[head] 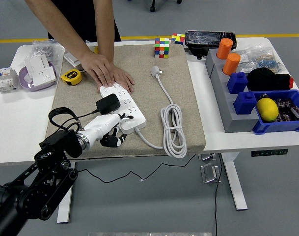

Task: Pick up the plug,place it near the board,insert it into the board,press the button

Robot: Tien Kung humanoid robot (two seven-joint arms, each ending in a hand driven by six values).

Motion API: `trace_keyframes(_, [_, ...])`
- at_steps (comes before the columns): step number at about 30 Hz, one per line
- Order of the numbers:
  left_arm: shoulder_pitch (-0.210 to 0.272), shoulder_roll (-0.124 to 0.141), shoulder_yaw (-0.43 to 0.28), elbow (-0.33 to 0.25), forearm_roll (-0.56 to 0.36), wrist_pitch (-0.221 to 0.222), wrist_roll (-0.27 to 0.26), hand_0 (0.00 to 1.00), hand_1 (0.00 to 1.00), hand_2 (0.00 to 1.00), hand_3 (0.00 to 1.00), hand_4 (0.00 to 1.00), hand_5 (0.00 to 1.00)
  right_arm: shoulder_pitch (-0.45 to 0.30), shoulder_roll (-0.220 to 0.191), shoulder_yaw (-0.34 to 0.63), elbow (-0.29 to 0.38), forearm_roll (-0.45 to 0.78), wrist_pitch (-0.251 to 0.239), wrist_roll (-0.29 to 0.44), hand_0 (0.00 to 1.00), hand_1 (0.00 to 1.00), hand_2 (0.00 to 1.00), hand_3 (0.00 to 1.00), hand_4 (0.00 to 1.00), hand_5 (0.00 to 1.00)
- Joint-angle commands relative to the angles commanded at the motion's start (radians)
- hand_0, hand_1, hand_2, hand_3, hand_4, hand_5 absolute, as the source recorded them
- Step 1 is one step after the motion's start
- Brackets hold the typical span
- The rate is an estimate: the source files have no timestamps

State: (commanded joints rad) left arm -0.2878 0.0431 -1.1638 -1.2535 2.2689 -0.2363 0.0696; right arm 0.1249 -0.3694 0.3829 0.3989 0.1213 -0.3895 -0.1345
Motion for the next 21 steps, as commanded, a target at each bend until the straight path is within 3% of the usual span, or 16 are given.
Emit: trace_keyframes(21, [-0.020,0.003,0.006,0.041,0.000,-0.009,0.003,0.188,0.018,0.141,0.865,0.529,0.002,0.007,-0.003,0.002,-0.001,0.001,0.000,-0.001,0.783,0.739,0.732,0.757,0.998,0.998])
